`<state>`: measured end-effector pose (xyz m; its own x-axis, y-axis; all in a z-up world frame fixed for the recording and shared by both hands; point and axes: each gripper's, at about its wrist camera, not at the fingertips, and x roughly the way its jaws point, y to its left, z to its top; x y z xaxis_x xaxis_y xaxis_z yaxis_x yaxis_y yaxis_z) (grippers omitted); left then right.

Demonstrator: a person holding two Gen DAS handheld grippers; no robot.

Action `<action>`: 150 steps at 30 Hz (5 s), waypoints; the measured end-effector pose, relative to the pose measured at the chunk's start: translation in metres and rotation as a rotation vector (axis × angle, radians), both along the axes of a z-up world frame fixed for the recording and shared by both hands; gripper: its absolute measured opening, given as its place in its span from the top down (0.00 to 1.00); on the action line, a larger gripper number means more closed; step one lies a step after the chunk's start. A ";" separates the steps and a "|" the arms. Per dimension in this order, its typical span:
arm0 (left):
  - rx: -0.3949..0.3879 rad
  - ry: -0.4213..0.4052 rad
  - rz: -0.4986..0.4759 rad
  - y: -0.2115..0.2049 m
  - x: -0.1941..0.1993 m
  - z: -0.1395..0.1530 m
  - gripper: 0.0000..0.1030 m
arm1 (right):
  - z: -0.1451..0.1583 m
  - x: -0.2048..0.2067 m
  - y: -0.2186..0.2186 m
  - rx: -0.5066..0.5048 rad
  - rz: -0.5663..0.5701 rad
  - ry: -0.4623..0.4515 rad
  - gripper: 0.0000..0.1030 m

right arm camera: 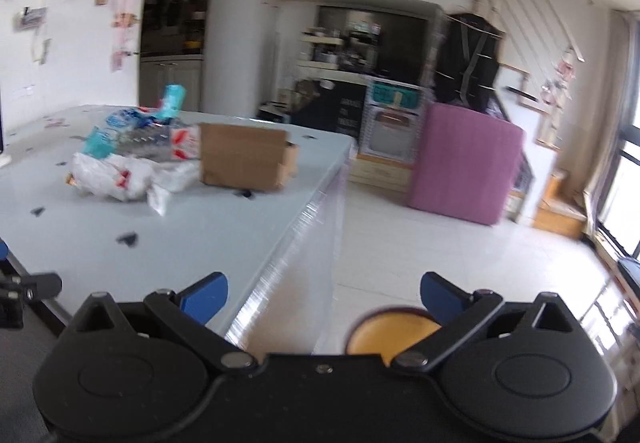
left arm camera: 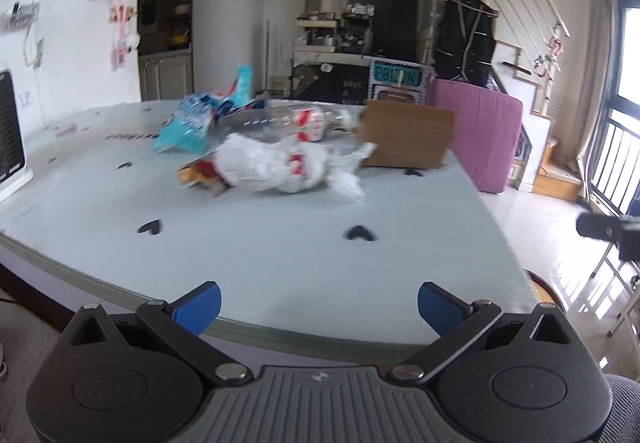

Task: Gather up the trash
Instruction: 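Move both tools to the table trash, reaching toward the bottle and bag, then grasp the clear plastic bottle with the left tool while the right tool grasps the white bag, then carry the bottle and bag with both tools over the trash bin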

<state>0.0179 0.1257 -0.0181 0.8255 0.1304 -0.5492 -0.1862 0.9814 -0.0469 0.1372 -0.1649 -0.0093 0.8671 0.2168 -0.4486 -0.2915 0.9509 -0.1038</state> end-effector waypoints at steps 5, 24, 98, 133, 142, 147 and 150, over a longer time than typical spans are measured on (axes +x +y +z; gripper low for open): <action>-0.028 0.017 0.031 0.045 0.008 0.002 0.00 | 0.013 0.033 0.049 -0.004 0.073 -0.031 0.00; 0.013 -0.133 -0.123 0.161 0.087 0.051 0.00 | 0.003 0.199 0.208 0.264 0.388 0.252 0.81; -0.037 0.155 -0.201 0.071 0.203 0.051 0.34 | -0.016 0.097 0.064 0.372 -0.006 0.413 0.50; -0.163 0.165 -0.099 0.038 0.154 0.006 0.38 | -0.038 0.098 0.053 0.500 0.158 0.420 0.59; -0.183 0.083 -0.087 0.027 0.129 0.018 0.39 | -0.023 0.087 0.046 0.489 0.104 0.359 0.60; -0.179 0.041 -0.093 0.017 0.117 0.031 0.39 | -0.010 0.077 0.039 0.487 0.099 0.316 0.60; -0.161 0.007 -0.103 0.008 0.110 0.041 0.39 | -0.004 0.071 0.032 0.493 0.096 0.295 0.60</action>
